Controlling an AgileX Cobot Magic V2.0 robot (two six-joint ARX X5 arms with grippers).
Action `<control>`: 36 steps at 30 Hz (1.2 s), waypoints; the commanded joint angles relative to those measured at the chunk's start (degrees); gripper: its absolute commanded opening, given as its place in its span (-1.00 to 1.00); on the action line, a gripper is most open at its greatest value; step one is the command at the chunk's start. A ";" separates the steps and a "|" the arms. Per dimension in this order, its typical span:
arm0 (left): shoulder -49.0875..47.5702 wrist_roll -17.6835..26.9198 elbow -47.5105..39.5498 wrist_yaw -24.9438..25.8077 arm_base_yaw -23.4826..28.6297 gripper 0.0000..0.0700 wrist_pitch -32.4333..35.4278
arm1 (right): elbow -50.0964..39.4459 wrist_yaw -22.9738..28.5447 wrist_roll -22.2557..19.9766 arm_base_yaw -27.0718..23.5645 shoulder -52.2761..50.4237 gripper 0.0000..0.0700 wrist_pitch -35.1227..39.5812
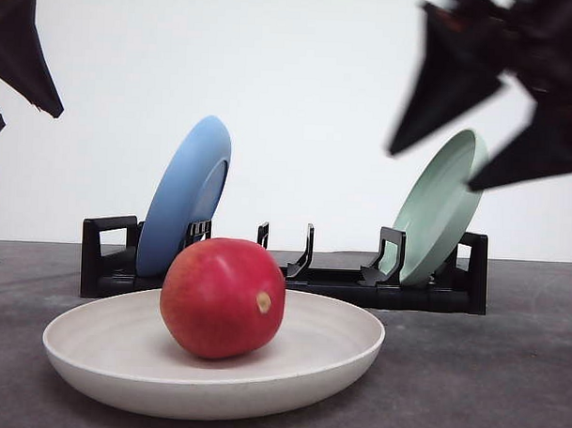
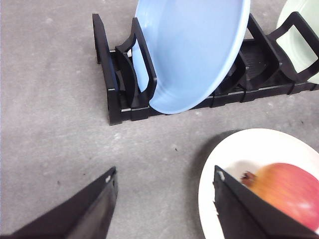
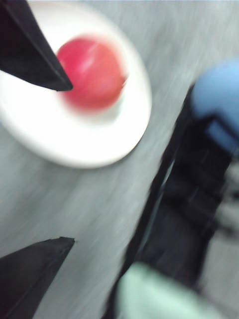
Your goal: Place pomegranate in white plate
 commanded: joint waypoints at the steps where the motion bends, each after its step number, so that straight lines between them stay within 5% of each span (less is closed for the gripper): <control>1: 0.22 -0.04 0.85 0.22 -0.17 0.01 0.45 | -0.82 -0.17 -0.42 -1.31 -1.67 0.65 -0.81; 10: 0.17 -0.07 0.85 0.24 -0.21 -0.07 -0.25 | -2.05 0.68 -2.19 -4.73 -4.20 0.59 -1.78; 11: 0.15 -0.05 0.85 0.24 -0.23 -0.35 -0.41 | -2.05 0.84 -2.17 -4.73 -4.20 0.28 -1.27; 12: 0.15 -0.03 0.85 0.24 -0.24 -0.86 -0.40 | -2.05 0.95 -2.12 -4.73 -4.20 -0.28 -0.93; 13: 0.15 -0.04 0.85 0.30 -0.24 -0.92 -0.24 | -2.05 0.95 -2.22 -4.73 -4.15 -0.76 -0.93; 14: 0.14 0.01 0.86 0.33 -0.24 -0.93 -0.22 | -2.05 0.90 -2.30 -4.73 -4.12 -0.96 -0.94; 33: -1.66 0.21 0.50 0.28 0.29 -0.95 -0.92 | -2.05 0.66 -2.36 -4.66 -4.14 -0.87 -0.91; 36: -4.53 4.69 -1.42 0.22 2.12 -0.95 0.26 | -2.05 0.68 -2.38 -4.66 -4.14 -0.87 -0.89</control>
